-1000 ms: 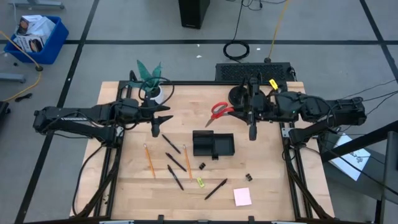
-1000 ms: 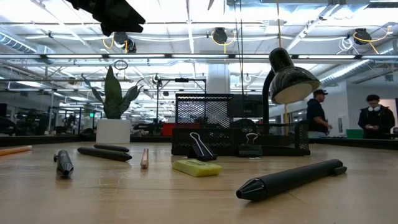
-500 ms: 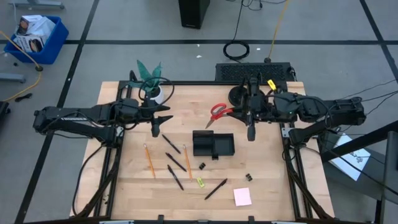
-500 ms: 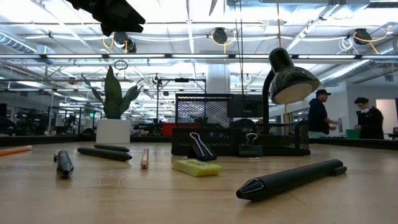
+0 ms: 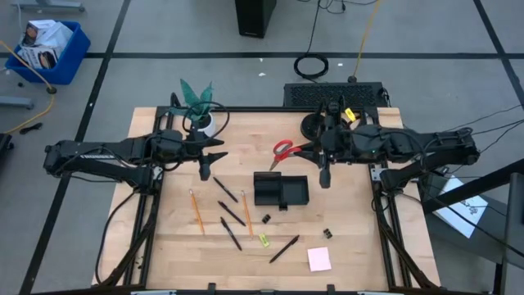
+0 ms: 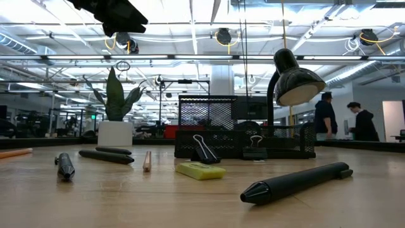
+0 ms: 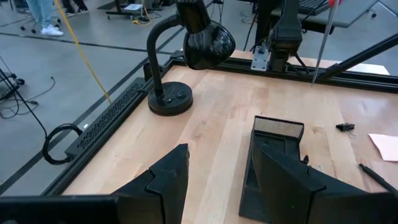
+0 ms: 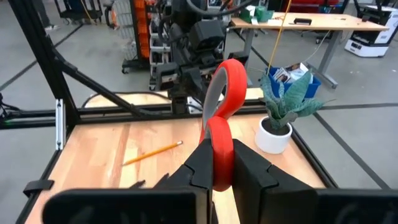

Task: Pick and place office supplies into organizer
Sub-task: Put the orange scissors into the black desk organizer

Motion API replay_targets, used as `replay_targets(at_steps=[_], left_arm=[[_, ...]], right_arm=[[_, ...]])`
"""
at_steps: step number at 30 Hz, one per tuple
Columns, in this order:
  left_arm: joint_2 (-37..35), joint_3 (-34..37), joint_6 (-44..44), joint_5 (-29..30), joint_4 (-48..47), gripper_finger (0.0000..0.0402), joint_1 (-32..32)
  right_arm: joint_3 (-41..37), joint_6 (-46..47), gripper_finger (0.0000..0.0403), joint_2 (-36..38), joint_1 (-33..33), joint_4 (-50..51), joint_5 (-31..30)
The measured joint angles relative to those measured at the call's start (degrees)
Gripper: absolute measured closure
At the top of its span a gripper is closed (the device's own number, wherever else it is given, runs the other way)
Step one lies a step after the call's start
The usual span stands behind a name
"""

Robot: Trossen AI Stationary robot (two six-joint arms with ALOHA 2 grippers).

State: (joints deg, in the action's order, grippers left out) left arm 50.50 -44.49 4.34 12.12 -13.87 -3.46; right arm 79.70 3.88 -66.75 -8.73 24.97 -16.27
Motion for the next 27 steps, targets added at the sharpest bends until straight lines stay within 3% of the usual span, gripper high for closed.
replay_targets(at_steps=[27], left_arm=[[0.00,0.00,0.07,0.02,-0.04,0.0217,0.00]], right_arm=[[-0.02,-1.36,0.0378,-4.51,0.07,0.98,1.57]])
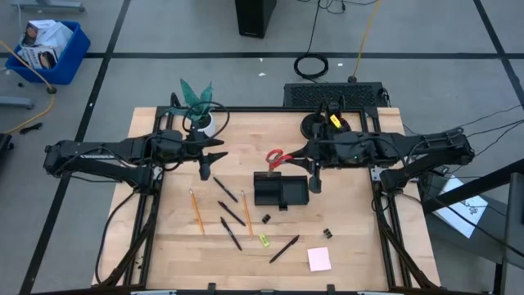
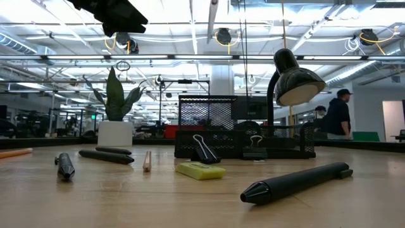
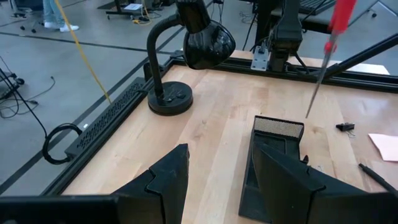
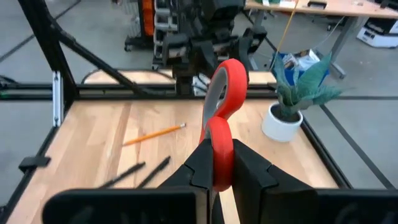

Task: Pick and place office supplies into organizer
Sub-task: Put the orange scissors into the black desk organizer

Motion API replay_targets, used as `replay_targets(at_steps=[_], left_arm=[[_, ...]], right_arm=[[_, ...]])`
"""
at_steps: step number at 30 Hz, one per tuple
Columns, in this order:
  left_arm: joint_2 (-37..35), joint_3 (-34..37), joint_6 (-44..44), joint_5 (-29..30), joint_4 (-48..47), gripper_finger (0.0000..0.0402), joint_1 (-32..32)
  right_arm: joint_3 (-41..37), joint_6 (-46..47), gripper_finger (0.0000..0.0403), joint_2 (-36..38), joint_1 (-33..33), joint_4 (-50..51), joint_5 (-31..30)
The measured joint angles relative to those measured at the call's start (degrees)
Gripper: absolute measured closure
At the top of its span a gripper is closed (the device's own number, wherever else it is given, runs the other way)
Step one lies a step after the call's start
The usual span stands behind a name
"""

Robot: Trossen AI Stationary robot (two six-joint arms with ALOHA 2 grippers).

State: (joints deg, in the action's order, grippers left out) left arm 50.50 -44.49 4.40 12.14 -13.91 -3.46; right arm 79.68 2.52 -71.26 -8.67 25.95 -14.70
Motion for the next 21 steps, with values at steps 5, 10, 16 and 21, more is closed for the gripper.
replay_targets(at_steps=[5,10,16,21], left_arm=[[0.00,0.01,0.30,-0.01,0.00,0.0217,0.00],[0.00,0.02,0.40,-0.01,0.00,0.0217,0.00],[0.00,0.02,0.57,-0.01,0.00,0.0217,0.00],[0.02,0.02,0.66,-0.02,0.00,0.0217,0.02]], right_arm=[[0.07,0.00,0.0378,-0.79,0.00,0.03,0.00],[0.02,0.02,0.0378,-1.97,0.13,0.85,0.00],[0.00,-0.05,0.0378,-3.71,0.65,1.07,0.00],[-1.60,-0.17,0.0378,-3.74,0.95,-0.33,0.00]])
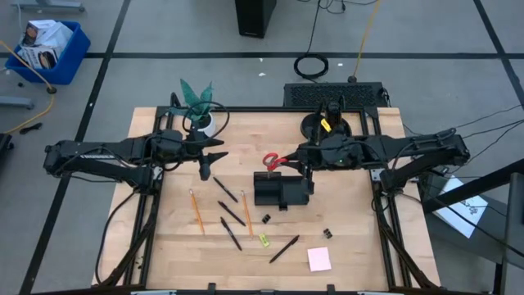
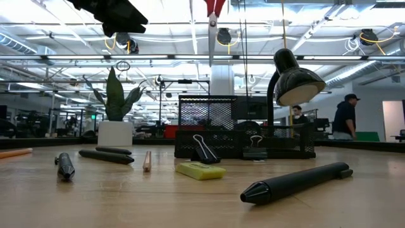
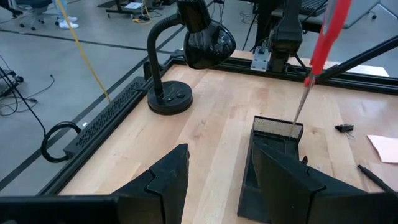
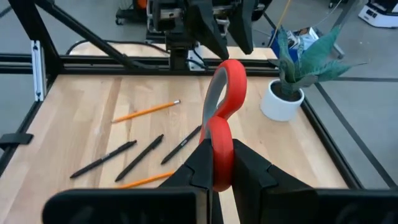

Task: Pick and place office supplies into organizer
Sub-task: Put the orange scissors into the black desk organizer

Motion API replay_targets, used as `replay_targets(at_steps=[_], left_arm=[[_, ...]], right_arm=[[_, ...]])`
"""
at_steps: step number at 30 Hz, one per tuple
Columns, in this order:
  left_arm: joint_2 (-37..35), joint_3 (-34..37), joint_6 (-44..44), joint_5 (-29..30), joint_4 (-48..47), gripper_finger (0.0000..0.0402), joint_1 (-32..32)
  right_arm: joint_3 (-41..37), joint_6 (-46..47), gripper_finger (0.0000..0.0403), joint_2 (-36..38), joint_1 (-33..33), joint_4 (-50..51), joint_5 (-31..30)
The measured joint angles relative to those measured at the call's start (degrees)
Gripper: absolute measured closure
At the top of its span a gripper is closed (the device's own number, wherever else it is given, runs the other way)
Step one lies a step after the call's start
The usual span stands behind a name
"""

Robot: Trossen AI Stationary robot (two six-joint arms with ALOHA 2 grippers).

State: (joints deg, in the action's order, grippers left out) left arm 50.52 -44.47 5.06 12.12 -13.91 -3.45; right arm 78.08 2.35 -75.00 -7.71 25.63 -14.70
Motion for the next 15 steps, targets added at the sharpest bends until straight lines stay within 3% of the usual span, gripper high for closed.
replay_targets(at_steps=[15], left_arm=[[0.00,0.00,0.68,0.00,0.01,0.0217,-0.02]], right_arm=[[-9.47,0.61,0.0378,0.57,1.92,-8.47,3.02]])
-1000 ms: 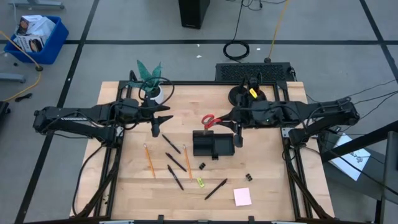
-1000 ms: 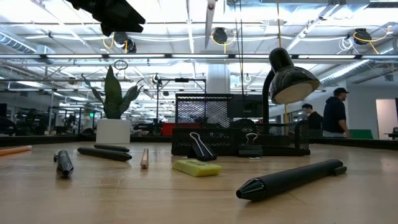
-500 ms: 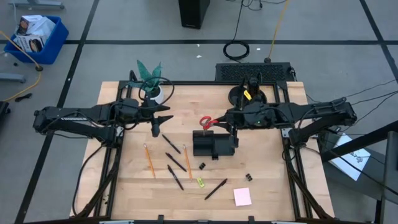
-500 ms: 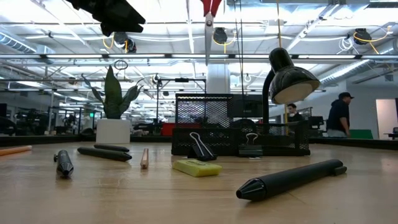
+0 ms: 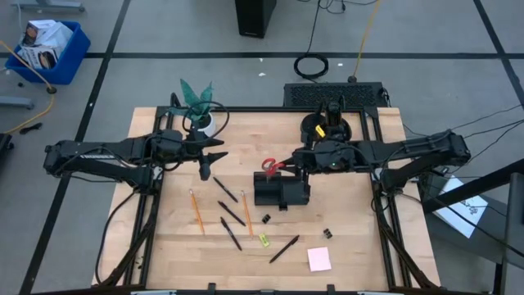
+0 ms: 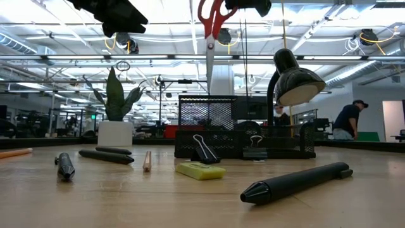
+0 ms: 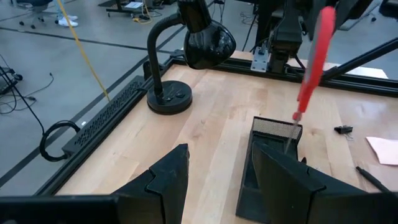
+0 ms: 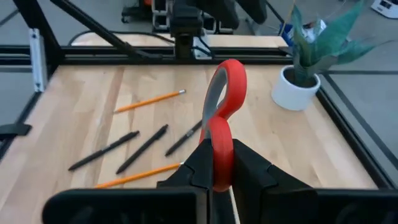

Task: Pick and place office supplies into organizer
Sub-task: Put the orange scissors into the black desk organizer

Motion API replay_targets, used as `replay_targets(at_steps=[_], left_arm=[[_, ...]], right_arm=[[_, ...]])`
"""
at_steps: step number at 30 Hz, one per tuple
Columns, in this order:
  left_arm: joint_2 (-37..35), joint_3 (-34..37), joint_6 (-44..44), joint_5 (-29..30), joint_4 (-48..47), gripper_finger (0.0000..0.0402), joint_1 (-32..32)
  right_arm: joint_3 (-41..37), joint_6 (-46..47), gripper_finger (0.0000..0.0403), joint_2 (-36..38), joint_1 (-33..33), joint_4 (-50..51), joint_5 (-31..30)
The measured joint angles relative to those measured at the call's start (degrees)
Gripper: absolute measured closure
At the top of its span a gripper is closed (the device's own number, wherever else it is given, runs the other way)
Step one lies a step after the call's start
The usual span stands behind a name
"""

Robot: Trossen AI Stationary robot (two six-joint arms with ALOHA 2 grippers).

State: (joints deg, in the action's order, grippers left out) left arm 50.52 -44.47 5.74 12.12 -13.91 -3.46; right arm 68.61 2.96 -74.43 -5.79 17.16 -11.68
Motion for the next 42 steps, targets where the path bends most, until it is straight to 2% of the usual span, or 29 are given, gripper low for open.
replay_targets(at_steps=[42], left_arm=[[0.00,0.00,0.48,-0.02,0.02,0.0217,0.02]], right_arm=[[-1.56,1.30,0.0378,-0.57,0.10,0.52,-0.05]])
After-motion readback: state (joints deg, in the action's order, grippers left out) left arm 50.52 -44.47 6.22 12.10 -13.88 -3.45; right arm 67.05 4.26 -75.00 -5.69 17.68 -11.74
